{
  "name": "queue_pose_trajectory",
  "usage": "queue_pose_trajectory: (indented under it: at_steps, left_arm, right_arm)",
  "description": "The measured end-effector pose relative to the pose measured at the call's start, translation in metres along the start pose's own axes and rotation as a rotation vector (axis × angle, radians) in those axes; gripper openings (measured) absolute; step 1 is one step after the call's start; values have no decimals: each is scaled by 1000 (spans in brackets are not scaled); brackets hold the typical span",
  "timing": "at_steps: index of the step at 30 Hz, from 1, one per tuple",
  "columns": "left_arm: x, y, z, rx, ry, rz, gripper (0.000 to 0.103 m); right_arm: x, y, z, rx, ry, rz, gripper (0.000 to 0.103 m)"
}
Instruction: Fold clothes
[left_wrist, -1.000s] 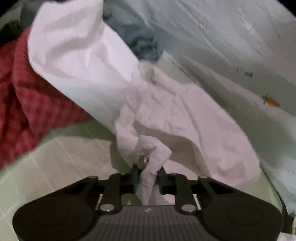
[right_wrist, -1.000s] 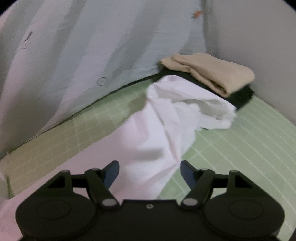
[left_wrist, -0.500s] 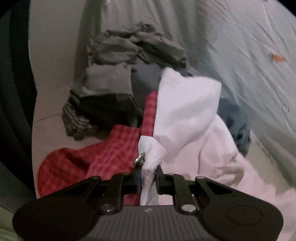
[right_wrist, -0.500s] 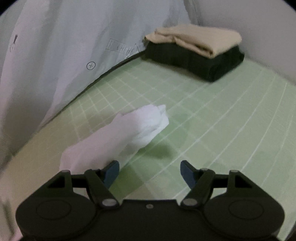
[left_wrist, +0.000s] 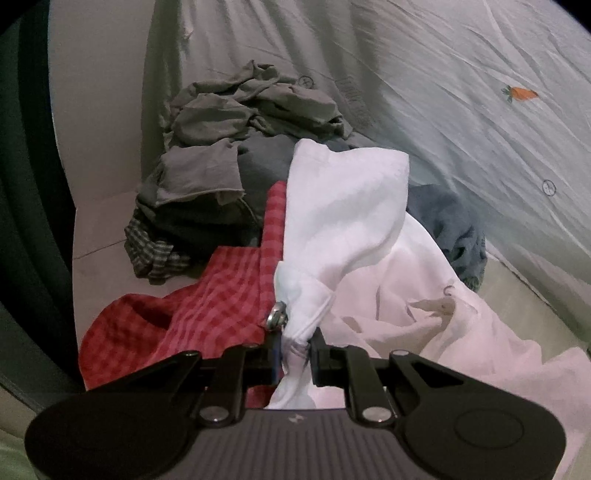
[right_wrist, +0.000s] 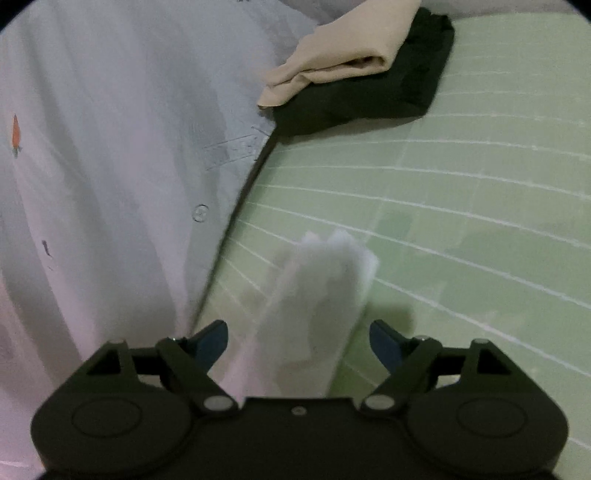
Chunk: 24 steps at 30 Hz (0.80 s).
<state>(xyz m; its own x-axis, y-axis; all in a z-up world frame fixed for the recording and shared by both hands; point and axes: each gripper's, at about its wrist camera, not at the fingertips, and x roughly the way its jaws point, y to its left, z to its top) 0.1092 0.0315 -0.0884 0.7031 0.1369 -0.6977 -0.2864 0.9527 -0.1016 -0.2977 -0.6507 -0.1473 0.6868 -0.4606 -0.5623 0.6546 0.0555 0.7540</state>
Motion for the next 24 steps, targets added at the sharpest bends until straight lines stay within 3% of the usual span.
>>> queue_pose_trajectory:
  at_steps: [2, 4, 5, 6, 7, 10, 15, 18, 21, 24]
  left_arm:
    - [-2, -1, -1, -6, 0, -2, 18]
    - [-2, -1, -1, -24, -2, -2, 17]
    - [-2, -2, 0, -30, -4, 2, 17]
    - [-2, -2, 2, -31, -8, 8, 17]
    - [-2, -4, 6, -22, -15, 16, 16]
    - [-7, -8, 26, -10, -36, 24, 16]
    - [-45, -21, 69, -57, -136, -75, 16]
    - [-73, -44, 84, 41, -212, -102, 16]
    - [-71, -80, 88, 233, -157, -141, 21]
    - [-38, -118, 61, 446, -20, -232, 30]
  right_arm:
    - [10, 1, 6, 30, 17, 21, 85]
    - [27, 5, 12, 22, 60, -20, 83]
    - [34, 9, 16, 4, 78, -39, 67]
    - [41, 13, 20, -14, 90, -41, 26]
    - [45, 19, 23, -25, 95, -32, 10]
    - [39, 48, 38, -87, 21, -7, 6]
    - [-17, 108, 55, -255, -176, 85, 5]
    - [-59, 123, 60, -329, -315, 71, 5]
    - [-69, 116, 67, -444, -373, -97, 5]
    - [-38, 88, 71, -538, -296, -371, 7]
